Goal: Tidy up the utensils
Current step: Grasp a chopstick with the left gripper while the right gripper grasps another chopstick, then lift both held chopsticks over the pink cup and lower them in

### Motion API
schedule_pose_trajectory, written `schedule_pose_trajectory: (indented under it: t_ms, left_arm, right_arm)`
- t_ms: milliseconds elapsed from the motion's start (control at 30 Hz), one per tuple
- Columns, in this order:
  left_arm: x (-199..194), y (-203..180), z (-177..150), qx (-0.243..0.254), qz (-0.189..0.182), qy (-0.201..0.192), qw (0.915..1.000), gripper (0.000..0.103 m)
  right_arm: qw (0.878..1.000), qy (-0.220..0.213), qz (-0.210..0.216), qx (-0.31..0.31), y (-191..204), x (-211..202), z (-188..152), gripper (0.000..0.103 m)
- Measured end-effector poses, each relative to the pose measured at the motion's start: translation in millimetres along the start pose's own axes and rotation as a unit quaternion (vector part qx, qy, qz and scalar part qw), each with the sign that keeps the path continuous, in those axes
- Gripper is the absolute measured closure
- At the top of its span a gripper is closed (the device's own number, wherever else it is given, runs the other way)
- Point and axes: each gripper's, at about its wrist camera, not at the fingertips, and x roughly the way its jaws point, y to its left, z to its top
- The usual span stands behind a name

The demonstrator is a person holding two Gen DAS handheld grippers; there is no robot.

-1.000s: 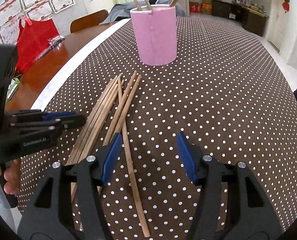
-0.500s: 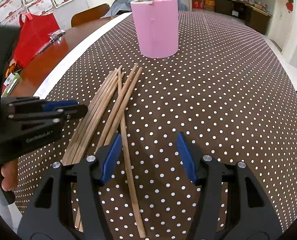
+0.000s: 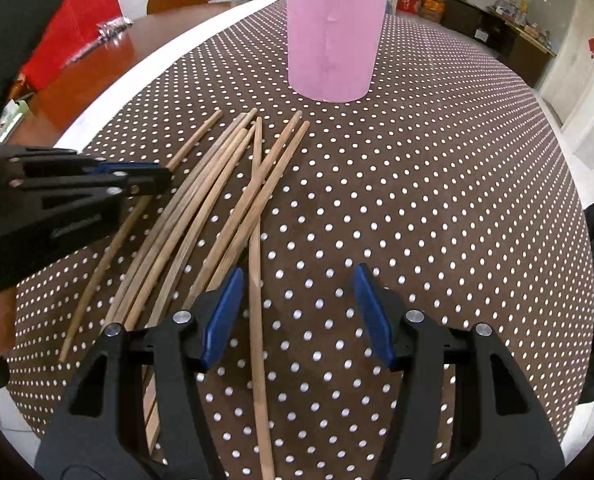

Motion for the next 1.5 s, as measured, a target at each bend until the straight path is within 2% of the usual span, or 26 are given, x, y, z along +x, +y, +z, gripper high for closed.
schedule_pose_trajectory:
  t_ms: [133, 367, 700, 800, 900, 1033, 1167, 1267, 1367, 1500]
  left_arm:
    - [3.5, 0.8, 2.1, -0.003, 0.002, 0.0, 1.0, 0.097]
    - [7.7, 6.0, 11.5, -0.023, -0.005, -0.001, 0.9997, 0.098]
    - [-13.1, 25.6, 10.9, -0.083, -0.034, -0.056, 0.9944, 0.098]
    - [-25.3, 21.9, 12.8, -0.086, -0.047, -0.077, 0.9923, 0.098]
    - [-35.4, 14.1, 12.7, -0.08, -0.053, -0.091, 0.9912, 0.098]
    - [-39.1, 7.2, 13.5, -0.075, -0.069, -0.09, 0.9907, 0.098]
    - [-40.1, 1.8, 12.5, -0.068, -0.08, -0.089, 0.9904, 0.098]
    - [-43.1, -1.0, 13.8, -0.064, -0.094, -0.096, 0.9888, 0.098]
    - [-50.7, -3.3, 16.0, -0.059, -0.113, -0.111, 0.9856, 0.098]
    - [-70.0, -8.6, 20.1, -0.048, -0.141, -0.158, 0.9761, 0.098]
  right_arm:
    - [1.0, 0.018, -0.004, -0.005, 1.7, 9.9, 15.9, 0.049]
    - [0.999, 0.052, 0.004, 0.004, -2.5, 23.2, 48.5, 0.096]
    - [0.998, 0.02, -0.003, 0.064, -38.2, 10.1, 43.0, 0.097]
    - [0.999, -0.006, 0.006, 0.048, -30.2, -8.0, 39.0, 0.097]
    - [0.999, -0.028, -0.002, 0.021, -21.5, -21.6, 33.7, 0.097]
    - [0.999, -0.022, -0.018, 0.024, -25.3, -21.3, 29.3, 0.097]
    - [0.999, -0.009, 0.011, 0.046, -39.9, -10.9, 29.0, 0.097]
    - [0.998, -0.015, 0.026, 0.055, -46.9, -8.6, 32.0, 0.097]
    - [0.996, -0.036, 0.054, 0.068, -50.3, -19.9, 27.6, 0.097]
    - [0.989, -0.087, 0.078, 0.086, -58.7, -45.0, 32.8, 0.097]
